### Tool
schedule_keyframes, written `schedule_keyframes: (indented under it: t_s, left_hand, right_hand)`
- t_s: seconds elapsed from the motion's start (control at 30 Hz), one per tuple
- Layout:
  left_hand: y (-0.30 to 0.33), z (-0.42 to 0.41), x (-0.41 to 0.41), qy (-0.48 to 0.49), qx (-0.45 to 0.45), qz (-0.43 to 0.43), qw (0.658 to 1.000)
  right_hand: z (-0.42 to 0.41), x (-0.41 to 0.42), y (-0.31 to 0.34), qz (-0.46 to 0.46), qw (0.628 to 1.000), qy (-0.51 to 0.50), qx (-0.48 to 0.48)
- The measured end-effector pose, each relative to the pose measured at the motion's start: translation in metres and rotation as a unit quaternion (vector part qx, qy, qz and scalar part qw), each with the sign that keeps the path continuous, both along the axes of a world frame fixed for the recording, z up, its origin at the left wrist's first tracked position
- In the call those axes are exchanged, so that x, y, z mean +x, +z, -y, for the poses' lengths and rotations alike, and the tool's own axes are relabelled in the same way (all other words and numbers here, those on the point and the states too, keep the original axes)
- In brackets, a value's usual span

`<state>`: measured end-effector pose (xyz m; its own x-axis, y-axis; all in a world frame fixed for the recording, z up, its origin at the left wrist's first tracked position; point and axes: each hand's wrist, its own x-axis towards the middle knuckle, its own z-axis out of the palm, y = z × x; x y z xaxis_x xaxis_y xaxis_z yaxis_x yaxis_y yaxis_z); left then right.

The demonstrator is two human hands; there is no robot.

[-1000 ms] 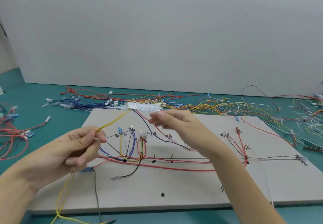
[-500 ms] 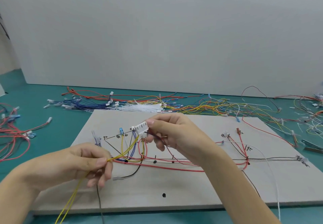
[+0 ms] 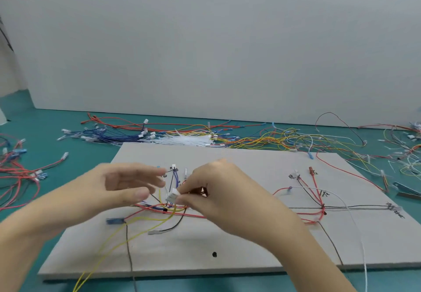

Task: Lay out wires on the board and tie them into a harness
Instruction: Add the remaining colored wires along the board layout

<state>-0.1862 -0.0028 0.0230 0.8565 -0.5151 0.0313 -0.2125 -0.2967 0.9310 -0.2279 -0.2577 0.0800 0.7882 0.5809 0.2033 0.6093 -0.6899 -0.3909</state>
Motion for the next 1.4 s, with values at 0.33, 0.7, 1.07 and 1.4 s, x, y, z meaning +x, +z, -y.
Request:
schedule_keyframes:
  t_s: [0.33,0.7,1.07,1.4]
  left_hand:
    - [0.017,0.054,-0.034,0.011,-0.094,-0.025,0.995]
    - [0.028,0.039,-0.029,0.104,-0.196,-0.013,0.975]
    - [0.023,0.077,-0.042,0.057,-0.223,-0.167,0.959]
    - [0.010,0.112,-0.037,0.132,-0.462,-0.291,0.827]
  right_hand:
    - [-0.009,-0.029,0.013,0.120,0.983,-0.024,-0.134]
    - [0.047,-0.006,0.011,-0.256,0.954,0.025,0.154]
    - [0.065,0.017,0.019,-0.081,0.986,-0.145,-0.032]
    - [0.061,0.029,-0.012,-0.229,0.955,0.029,0.188]
